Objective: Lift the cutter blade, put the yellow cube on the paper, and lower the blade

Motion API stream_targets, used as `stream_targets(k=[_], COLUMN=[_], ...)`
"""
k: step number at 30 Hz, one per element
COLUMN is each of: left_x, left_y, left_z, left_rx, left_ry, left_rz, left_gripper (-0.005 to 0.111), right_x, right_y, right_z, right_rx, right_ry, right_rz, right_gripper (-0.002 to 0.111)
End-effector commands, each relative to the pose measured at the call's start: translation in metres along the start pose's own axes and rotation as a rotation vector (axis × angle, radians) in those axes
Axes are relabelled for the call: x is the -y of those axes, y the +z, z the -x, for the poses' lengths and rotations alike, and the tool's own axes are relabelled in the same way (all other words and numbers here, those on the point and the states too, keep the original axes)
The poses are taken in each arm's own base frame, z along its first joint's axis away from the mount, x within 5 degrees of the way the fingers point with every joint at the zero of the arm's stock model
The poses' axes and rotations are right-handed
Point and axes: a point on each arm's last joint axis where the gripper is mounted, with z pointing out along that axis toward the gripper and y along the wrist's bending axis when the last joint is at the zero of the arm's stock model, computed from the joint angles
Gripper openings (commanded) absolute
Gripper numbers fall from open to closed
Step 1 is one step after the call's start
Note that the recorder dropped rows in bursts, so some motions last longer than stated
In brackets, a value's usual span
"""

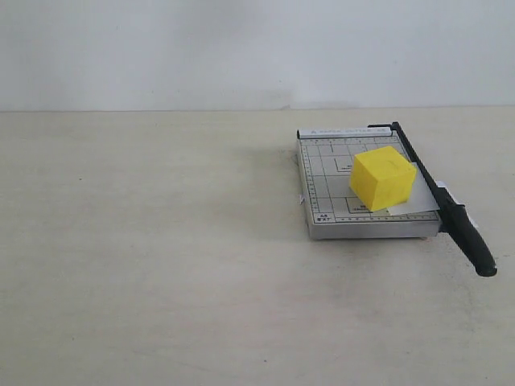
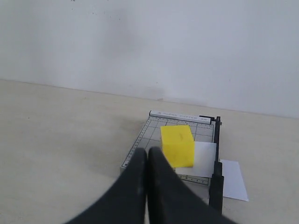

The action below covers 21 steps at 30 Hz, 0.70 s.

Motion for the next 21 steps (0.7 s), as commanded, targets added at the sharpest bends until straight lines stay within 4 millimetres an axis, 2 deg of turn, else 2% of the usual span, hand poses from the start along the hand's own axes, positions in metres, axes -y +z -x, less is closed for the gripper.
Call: stream_targets(k=[1,10,21], left_x=[0.000,0.000,0.000], left_y=[0.000,0.000,0.000], left_z=[0.000,0.000,0.000], left_rx=[0.004,0.004,0.004], left_ry=[0.006,0.006,0.006], left_rz=[0.004,0.004,0.004], left_gripper=[0.004,0.004,0.004], right_x=[0.000,0.009,0.023], right_y=[-0.001,0.002,0.024], right_z=[0.001,0.010,-0.030], right_rx=[0.011,0.189,0.194], right_ry=[-0.005,-0.069,0.009], right_rz=[-0.001,-0.093,-0.173], right_gripper=[0.000,0.000,0.000])
